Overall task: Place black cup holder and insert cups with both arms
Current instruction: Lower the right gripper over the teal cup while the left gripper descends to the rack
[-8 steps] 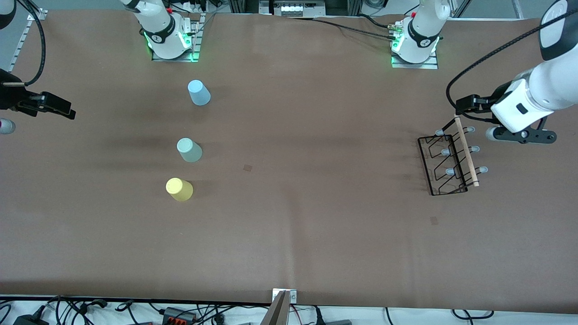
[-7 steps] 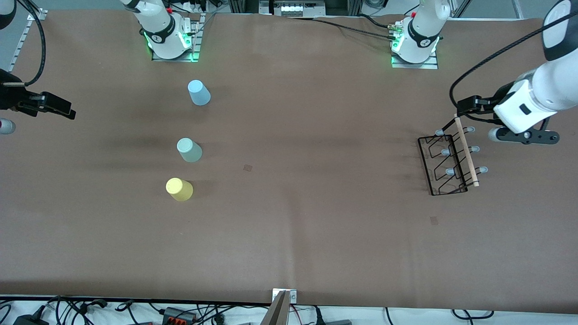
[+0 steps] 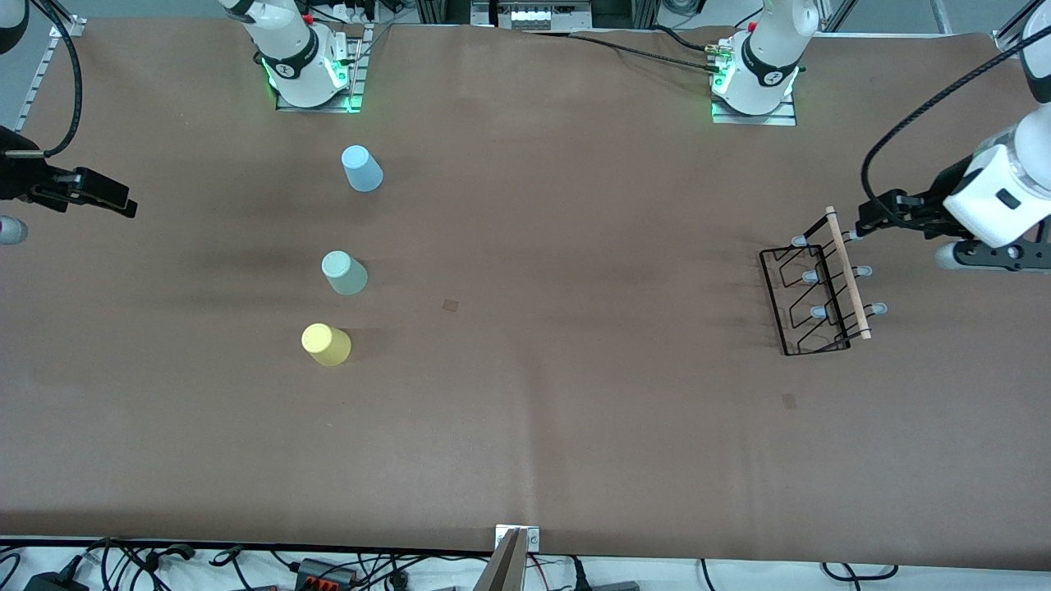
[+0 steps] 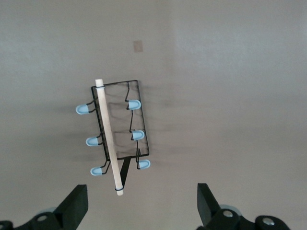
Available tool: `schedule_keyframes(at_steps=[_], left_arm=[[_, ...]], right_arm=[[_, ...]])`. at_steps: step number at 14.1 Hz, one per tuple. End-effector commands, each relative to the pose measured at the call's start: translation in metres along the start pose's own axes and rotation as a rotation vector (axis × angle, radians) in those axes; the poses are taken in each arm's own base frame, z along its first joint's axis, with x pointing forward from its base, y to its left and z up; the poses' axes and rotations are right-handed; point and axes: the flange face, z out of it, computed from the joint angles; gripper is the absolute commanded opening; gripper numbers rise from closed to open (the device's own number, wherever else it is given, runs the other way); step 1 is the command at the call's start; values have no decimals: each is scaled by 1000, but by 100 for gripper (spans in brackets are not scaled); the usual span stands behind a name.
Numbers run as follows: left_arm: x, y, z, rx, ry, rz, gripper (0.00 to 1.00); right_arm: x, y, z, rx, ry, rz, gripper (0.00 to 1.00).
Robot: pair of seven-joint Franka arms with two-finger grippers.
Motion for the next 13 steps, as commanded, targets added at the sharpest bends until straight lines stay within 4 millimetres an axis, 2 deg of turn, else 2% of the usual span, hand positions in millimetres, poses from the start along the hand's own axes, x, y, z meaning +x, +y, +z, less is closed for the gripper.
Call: schedule_keyframes(at_steps=[1,4,7,10,11,13], left_arm=[[0,-8,-7,-6,22,-3,100],[0,-3,-8,20,27,10,100],[-1,4,-10,23,30,29,100],[-1,1,-9,21,24,24,100],[-1,1,-9,19,21,18,100],[-2,-1,-6,18,4,1,100]], right_arm=[[10,-3,20,9,-56,-76,100],[3,-2,39,20,-132,-111,100],[-16,-5,57,16,-116,-112,100],[-46,-21,116,3,0,-108,100],[-51,-32,136,1,18,-59,100],[-55,-65,167,-5,56,-15,100]])
